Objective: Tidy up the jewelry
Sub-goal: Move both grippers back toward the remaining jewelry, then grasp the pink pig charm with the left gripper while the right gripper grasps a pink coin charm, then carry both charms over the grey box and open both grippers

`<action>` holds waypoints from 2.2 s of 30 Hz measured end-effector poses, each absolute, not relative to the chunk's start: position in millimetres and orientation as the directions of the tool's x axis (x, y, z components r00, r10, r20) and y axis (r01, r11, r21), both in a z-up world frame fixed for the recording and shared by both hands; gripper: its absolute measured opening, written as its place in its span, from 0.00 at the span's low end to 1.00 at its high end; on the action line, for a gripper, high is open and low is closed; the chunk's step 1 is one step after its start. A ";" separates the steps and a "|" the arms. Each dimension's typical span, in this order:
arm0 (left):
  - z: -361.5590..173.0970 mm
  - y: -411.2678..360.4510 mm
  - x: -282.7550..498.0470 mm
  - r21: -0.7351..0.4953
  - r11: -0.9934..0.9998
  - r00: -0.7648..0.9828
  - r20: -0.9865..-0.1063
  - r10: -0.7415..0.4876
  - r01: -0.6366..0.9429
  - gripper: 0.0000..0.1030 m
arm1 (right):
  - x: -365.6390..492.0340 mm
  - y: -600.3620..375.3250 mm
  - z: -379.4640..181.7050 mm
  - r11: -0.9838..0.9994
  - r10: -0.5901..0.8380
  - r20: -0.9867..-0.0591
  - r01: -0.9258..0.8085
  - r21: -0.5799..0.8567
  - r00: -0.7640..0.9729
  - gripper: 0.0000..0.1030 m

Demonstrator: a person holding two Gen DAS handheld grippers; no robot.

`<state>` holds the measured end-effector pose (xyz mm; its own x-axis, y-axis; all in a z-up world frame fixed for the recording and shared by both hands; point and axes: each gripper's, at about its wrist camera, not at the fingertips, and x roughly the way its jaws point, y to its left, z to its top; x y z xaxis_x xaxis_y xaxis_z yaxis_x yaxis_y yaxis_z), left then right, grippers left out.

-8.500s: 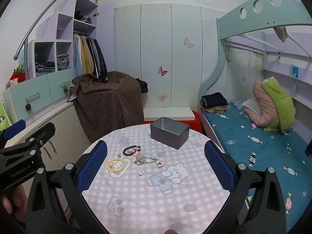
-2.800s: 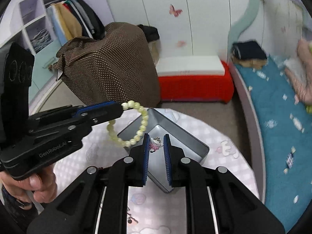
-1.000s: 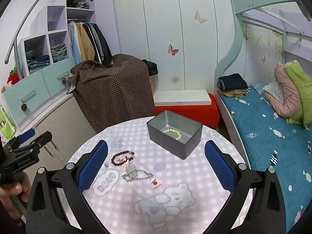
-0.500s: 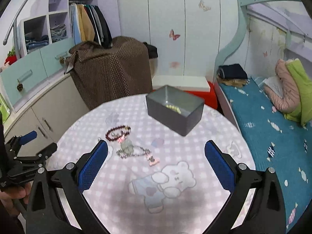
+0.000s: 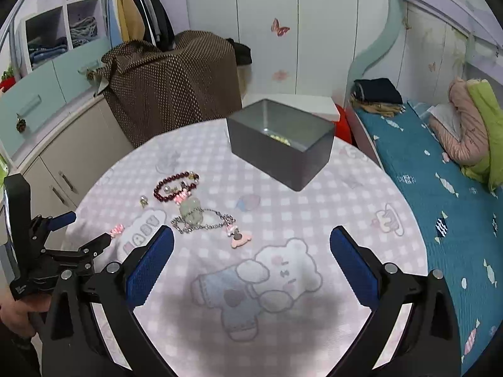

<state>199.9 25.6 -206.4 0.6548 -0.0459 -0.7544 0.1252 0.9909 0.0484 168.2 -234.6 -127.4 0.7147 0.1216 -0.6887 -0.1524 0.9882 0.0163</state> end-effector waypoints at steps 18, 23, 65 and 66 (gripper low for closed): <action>-213.4 7.7 216.4 -0.087 0.962 0.562 -0.796 -0.224 0.260 0.12 | 214.9 -229.5 -187.3 0.977 0.134 -0.794 -0.214 0.005 0.593 0.78; -204.8 8.5 213.2 -0.117 0.961 0.578 -0.779 -0.244 0.249 0.12 | 226.7 -223.6 -198.6 0.967 0.128 -0.802 -0.254 -0.030 0.583 0.51; -59.9 -55.7 291.1 -0.186 0.889 0.714 -0.538 -0.448 0.418 0.12 | 256.2 -252.0 -44.5 0.955 0.202 -0.584 -0.290 -0.059 0.786 0.21; -55.5 -61.7 299.9 -0.196 0.882 0.706 -0.536 -0.462 0.429 0.12 | 261.7 -254.6 -42.1 0.956 0.206 -0.584 -0.288 -0.050 0.785 0.21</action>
<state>299.9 -61.7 -55.5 0.7065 -0.4624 -0.5358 0.4287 0.8819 -0.1959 261.7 -254.6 -42.1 0.7851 0.2062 -0.5841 -0.2881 0.9563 -0.0496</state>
